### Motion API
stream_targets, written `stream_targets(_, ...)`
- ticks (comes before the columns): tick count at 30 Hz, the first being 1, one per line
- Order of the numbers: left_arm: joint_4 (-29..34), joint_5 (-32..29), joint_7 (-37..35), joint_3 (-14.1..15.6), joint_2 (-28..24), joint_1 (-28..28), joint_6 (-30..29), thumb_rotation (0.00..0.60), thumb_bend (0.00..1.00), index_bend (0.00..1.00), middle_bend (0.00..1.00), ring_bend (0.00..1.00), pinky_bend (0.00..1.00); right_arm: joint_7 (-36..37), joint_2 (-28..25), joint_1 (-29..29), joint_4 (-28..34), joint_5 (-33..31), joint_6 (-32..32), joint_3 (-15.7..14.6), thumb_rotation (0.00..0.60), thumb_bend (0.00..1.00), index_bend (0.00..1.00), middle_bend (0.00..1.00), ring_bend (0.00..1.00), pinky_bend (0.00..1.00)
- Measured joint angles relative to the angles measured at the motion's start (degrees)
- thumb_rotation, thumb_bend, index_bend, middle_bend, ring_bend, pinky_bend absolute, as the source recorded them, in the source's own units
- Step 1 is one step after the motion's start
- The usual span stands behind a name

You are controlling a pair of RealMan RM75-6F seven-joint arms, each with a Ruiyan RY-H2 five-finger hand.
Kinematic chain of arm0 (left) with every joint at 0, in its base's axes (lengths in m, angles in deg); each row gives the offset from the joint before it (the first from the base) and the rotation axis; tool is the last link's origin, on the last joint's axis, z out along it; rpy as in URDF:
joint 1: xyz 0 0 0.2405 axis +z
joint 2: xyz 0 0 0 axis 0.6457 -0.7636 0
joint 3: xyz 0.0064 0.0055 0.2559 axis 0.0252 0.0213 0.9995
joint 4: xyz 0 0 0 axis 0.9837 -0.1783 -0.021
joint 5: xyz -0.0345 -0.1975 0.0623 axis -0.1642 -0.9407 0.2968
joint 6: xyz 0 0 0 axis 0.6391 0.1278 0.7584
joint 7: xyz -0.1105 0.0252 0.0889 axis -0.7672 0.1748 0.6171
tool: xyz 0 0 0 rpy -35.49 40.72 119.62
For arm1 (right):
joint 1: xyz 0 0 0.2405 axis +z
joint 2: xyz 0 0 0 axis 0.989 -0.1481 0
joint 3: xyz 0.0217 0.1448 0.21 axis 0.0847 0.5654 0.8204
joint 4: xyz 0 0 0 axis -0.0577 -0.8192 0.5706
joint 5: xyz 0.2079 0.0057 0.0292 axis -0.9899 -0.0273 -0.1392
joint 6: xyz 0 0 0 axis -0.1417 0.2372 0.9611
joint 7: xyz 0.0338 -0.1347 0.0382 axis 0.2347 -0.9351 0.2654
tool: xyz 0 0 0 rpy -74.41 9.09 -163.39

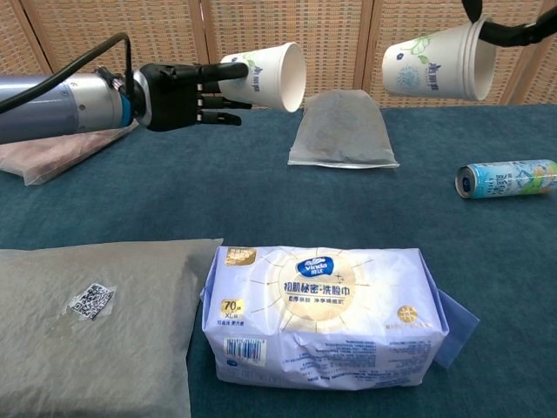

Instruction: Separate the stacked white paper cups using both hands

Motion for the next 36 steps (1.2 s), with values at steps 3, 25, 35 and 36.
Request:
stream_targets(3, -1.3, 0.5, 0.2, 0.8, -1.8, 0.8, -0.6, 0.6, 0.2, 0.47, 0.46, 0.44, 0.5, 0.5, -0.2, -0.5, -2.0, 0.0, 0.2, -0.9, 0.6, 0.64, 0.7, 0.44, 0.3, 0.23)
stream_targets(25, -13.2, -2.0, 65.3, 4.4, -1.4, 7.8, -6.4, 0.6, 0.2, 0.47, 0.46, 0.44, 0.5, -9.7, 2.5, 1.8, -16.1, 7.4, 12.8, -11.3, 0.6, 0.64, 0.69, 0.4, 0.3, 0.23)
stream_targets(35, -13.2, -6.3, 84.3, 3.8, 1.6, 12.2, -8.8, 0.6, 0.2, 0.0, 0.0, 0.0, 0.12, -20.0, 0.9, 1.4, -10.0, 3.7, 16.0, -9.4, 0.6, 0.0, 0.18, 0.17, 0.15, 0.07)
stream_targets(36, -12.3, -6.5, 84.0, 3.7, 1.2, 12.4, -8.7, 0.6, 0.2, 0.0, 0.0, 0.0, 0.1, -20.6, 0.7, 1.1, -9.0, 3.0, 15.5, -8.8, 0.6, 0.0, 0.17, 0.17, 0.14, 0.07)
